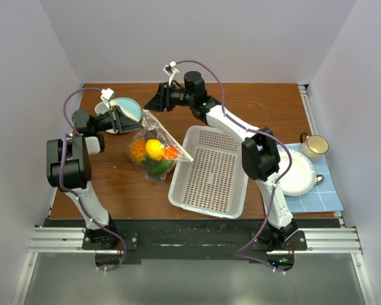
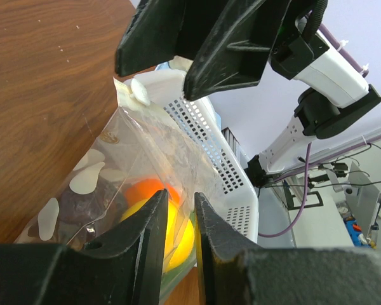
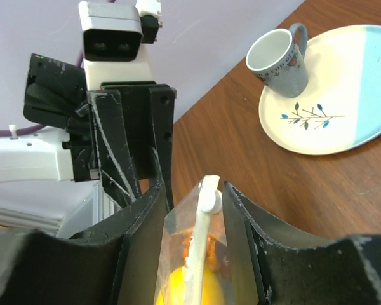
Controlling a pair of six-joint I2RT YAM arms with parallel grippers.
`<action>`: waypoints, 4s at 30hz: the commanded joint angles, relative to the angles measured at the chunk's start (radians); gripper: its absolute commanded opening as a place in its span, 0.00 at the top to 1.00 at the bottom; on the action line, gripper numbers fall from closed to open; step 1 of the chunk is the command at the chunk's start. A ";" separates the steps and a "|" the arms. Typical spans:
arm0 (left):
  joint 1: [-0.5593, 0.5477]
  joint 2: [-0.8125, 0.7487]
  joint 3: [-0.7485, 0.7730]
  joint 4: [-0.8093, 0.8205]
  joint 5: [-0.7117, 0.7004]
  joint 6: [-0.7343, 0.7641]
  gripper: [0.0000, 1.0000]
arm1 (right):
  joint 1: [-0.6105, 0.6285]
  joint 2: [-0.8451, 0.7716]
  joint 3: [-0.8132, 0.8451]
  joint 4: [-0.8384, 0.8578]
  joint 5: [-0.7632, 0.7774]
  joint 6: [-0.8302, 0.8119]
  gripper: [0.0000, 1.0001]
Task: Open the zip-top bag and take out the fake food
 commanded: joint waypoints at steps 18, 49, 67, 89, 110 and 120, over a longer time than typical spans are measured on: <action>-0.003 -0.053 0.006 0.590 0.212 0.016 0.73 | 0.011 0.023 0.041 0.007 0.020 0.014 0.63; 0.023 -0.011 0.073 0.592 0.212 0.002 0.72 | 0.016 -0.039 -0.074 0.090 0.010 0.069 0.51; 0.023 -0.017 0.059 0.590 0.214 0.008 0.73 | 0.016 -0.062 -0.046 0.104 -0.003 0.087 0.61; 0.022 -0.012 0.061 0.592 0.214 0.007 0.74 | 0.016 -0.095 -0.055 0.116 -0.024 0.095 0.76; 0.023 -0.006 0.082 0.592 0.214 -0.004 0.73 | 0.017 -0.072 -0.040 0.084 -0.033 0.090 0.62; 0.023 -0.007 0.082 0.593 0.214 -0.007 0.73 | 0.036 -0.043 -0.025 0.107 -0.036 0.115 0.74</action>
